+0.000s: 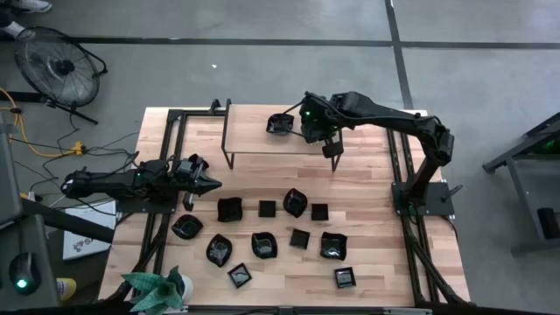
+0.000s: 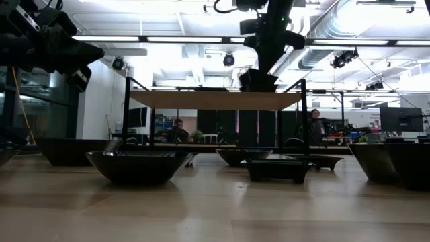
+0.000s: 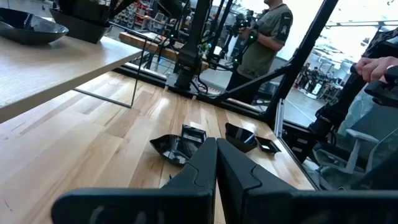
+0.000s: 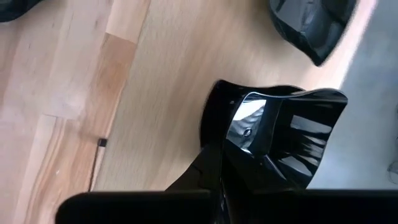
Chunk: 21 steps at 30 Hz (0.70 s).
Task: Pick & Place Mini shaped plates
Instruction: Stack the distorted square-shaped plate on the distorted square-shaped plate
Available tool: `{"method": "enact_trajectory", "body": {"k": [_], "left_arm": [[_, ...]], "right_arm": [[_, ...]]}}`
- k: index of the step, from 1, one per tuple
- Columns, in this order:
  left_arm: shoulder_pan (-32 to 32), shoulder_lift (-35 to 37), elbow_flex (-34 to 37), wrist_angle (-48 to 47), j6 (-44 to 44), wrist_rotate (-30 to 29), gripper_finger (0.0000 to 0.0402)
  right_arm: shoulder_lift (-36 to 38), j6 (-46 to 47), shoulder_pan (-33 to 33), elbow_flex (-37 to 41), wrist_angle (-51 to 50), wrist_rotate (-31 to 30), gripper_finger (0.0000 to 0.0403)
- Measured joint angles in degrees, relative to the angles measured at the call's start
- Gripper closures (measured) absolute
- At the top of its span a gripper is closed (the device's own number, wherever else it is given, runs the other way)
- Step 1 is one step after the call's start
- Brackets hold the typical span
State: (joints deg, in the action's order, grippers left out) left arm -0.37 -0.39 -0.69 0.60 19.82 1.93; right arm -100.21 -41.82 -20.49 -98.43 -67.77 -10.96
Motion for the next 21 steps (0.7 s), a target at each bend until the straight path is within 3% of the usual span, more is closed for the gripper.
{"method": "enact_trajectory", "body": {"k": [11,21], "left_arm": [[0.0,0.0,0.0,0.0,0.0,0.0,0.0400],[0.0,0.0,0.0,0.0,0.0,0.0,0.0400]], "right_arm": [[-0.4,0.0,0.0,0.0,-0.4,0.0,0.0398],[-0.4,1.3,0.0,0.0,-0.1,-0.1,0.0357]]}}
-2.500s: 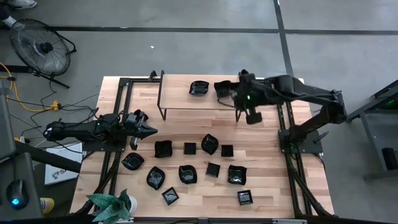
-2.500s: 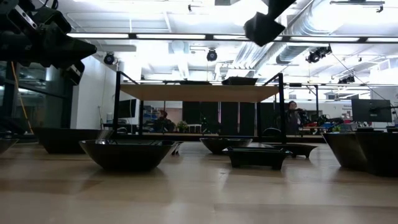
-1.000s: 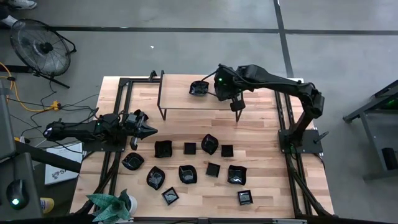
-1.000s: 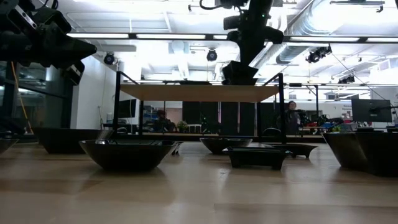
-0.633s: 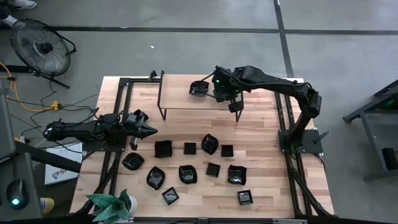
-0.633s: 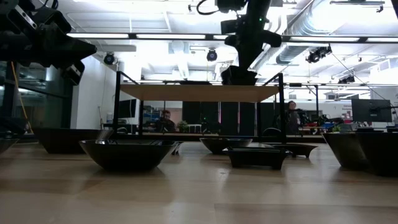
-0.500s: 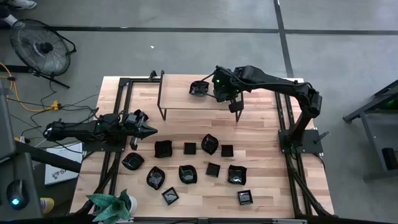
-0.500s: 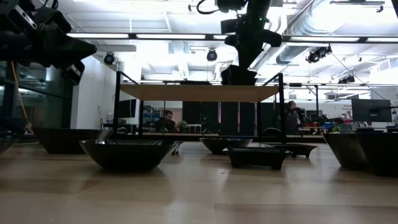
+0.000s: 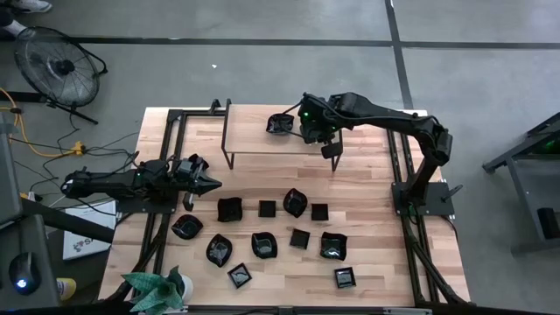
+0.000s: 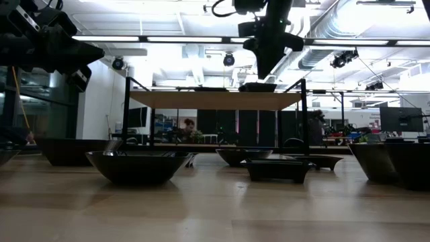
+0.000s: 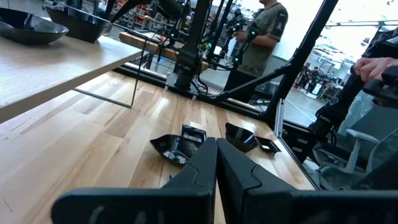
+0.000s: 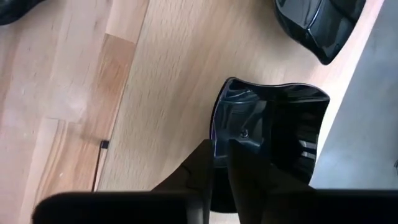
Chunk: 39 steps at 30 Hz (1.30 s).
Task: Pick & Place Mini shaped plates
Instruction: Stack the distorted square-shaped plate on the distorted square-shaped plate
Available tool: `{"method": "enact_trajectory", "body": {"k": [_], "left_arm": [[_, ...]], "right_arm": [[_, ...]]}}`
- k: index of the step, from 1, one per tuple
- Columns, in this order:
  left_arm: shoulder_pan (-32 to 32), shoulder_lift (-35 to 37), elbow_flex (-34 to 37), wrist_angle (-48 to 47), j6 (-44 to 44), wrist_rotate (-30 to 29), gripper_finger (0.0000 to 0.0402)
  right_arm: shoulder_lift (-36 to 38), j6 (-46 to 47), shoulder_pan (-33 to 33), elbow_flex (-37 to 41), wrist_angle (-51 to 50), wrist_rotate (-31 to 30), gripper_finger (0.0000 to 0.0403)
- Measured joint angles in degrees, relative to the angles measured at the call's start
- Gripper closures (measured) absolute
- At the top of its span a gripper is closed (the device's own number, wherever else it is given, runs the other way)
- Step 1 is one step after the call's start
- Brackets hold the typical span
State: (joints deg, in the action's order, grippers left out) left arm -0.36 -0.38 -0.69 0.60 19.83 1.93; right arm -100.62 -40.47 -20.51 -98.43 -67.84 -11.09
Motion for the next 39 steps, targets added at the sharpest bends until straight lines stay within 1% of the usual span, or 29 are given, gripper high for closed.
{"method": "enact_trajectory", "body": {"k": [8,12,17,24,30,35,39], "left_arm": [[0.0,0.0,0.0,0.0,0.0,0.0,0.0400],[0.0,0.0,0.0,0.0,0.0,0.0,0.0400],[0.0,0.0,0.0,0.0,0.0,0.0,0.0400],[0.0,0.0,0.0,0.0,0.0,0.0,0.0400],[0.0,0.0,0.0,0.0,0.0,0.0,0.0400],[0.0,0.0,0.0,0.0,0.0,0.0,0.0400],[0.0,0.0,0.0,0.0,0.0,0.0,0.0400]], "right_arm": [[1.4,1.8,0.0,0.0,0.5,-4.9,0.0329],[2.9,4.9,0.1,-0.1,0.5,-4.5,0.0322],[4.3,12.9,0.8,-0.1,-0.7,-3.1,0.0317],[5.8,26.5,3.1,-0.1,-6.2,1.6,0.0317],[7.5,38.0,5.8,-0.1,-10.6,8.1,0.0318],[8.9,44.4,8.9,-0.1,-13.4,14.0,0.0318],[9.1,47.6,11.7,-0.1,-15.5,16.0,0.0318]]}}
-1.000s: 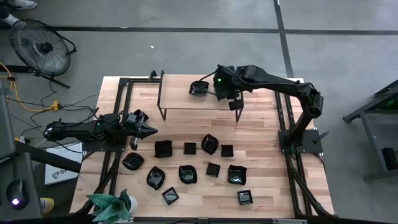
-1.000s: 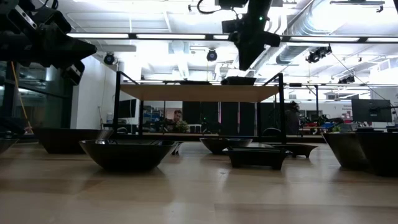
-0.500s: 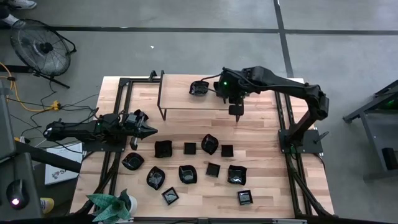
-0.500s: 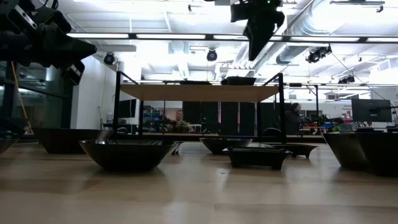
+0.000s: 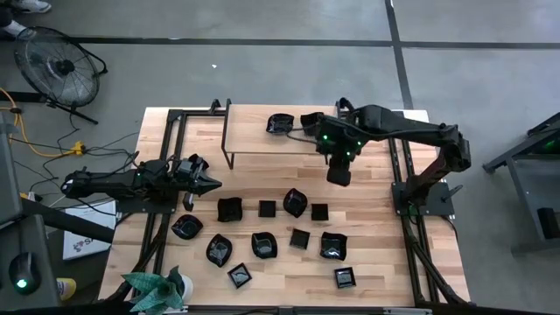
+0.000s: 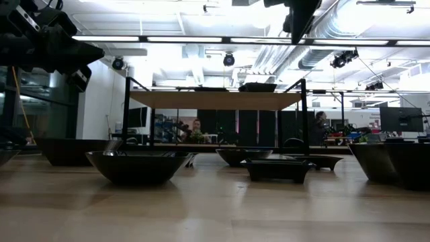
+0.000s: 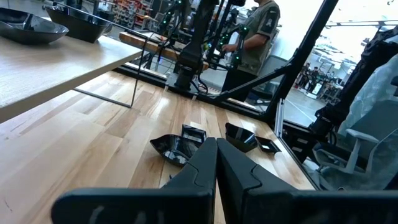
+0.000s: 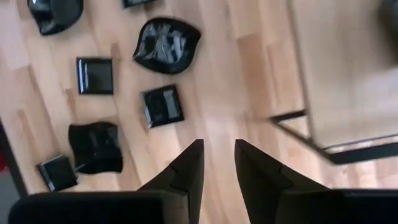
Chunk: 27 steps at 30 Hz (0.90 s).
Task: Pick & Place Mini shaped plates
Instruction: Stack the distorted square-shaped plate on the distorted square-shaped plate
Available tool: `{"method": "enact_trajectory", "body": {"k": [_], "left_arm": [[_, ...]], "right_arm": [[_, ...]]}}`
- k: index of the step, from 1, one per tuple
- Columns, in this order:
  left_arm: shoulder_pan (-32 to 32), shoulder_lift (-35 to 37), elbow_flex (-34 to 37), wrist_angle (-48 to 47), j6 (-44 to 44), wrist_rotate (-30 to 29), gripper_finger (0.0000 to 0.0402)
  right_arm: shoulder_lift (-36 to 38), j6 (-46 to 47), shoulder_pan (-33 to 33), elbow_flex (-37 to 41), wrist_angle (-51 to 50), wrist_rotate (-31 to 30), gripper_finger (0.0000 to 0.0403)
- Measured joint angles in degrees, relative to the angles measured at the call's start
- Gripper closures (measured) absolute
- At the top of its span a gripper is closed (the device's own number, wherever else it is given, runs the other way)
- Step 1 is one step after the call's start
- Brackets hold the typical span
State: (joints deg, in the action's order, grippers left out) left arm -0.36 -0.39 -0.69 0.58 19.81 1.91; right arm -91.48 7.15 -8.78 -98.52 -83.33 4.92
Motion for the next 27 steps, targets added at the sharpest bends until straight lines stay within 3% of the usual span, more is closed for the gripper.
{"method": "enact_trajectory", "body": {"k": [22,27], "left_arm": [[0.0,0.0,0.0,0.0,0.0,0.0,0.0400],[0.0,0.0,0.0,0.0,0.0,0.0,0.0400]], "right_arm": [[0.0,7.5,17.6,0.1,-4.0,-1.2,0.0315],[1.5,9.8,21.2,6.6,0.2,0.8,0.0315]]}}
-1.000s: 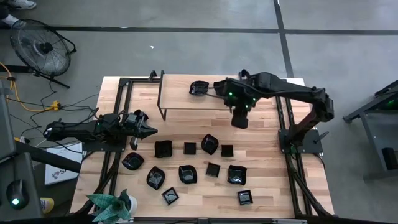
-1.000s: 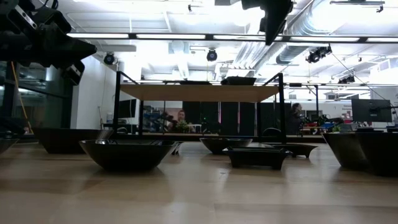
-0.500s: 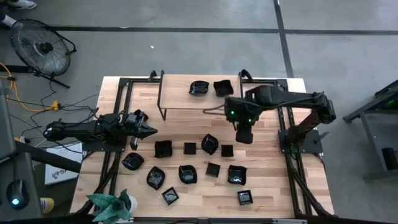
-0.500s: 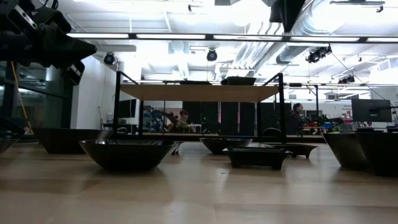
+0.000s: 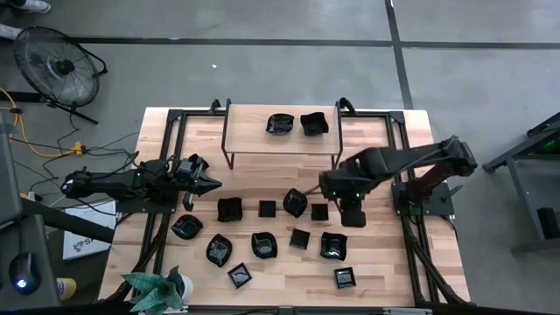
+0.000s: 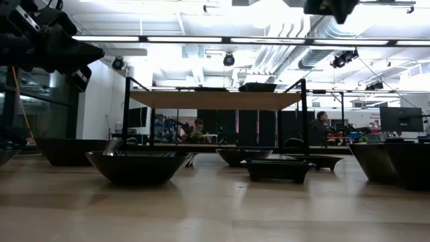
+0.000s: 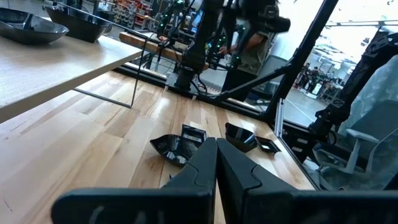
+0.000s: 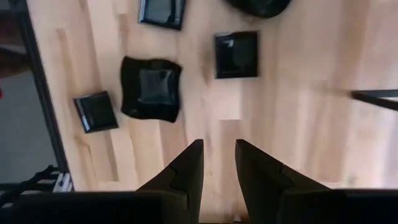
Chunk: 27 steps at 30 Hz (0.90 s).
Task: Pick & Place Mini shaped plates
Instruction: Stack the distorted square-shaped plate on the distorted square-shaped plate
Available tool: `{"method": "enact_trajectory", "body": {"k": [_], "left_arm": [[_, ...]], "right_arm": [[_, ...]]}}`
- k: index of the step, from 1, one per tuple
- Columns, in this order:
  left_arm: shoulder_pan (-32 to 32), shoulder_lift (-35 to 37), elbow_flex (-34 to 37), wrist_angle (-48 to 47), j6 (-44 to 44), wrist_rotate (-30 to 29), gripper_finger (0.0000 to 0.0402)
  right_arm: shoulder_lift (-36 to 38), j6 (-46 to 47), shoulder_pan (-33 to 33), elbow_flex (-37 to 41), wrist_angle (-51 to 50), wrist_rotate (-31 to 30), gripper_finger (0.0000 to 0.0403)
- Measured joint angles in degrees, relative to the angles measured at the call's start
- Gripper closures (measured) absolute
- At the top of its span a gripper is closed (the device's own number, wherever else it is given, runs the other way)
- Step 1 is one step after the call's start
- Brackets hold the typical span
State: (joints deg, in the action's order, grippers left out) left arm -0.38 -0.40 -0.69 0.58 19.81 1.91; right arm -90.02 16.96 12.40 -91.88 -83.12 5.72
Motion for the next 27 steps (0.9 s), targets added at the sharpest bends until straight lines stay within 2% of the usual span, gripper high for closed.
{"method": "enact_trajectory", "body": {"k": [7,12,27], "left_arm": [[0.0,0.0,0.0,0.0,0.0,0.0,0.0400],[0.0,0.0,0.0,0.0,0.0,0.0,0.0400],[0.0,0.0,0.0,0.0,0.0,0.0,0.0400]], "right_arm": [[4.8,2.9,4.0,15.0,16.0,4.3,0.0316],[7.0,5.4,6.0,23.1,23.3,5.2,0.0315],[7.0,7.2,10.2,37.8,39.2,5.7,0.0315]]}}
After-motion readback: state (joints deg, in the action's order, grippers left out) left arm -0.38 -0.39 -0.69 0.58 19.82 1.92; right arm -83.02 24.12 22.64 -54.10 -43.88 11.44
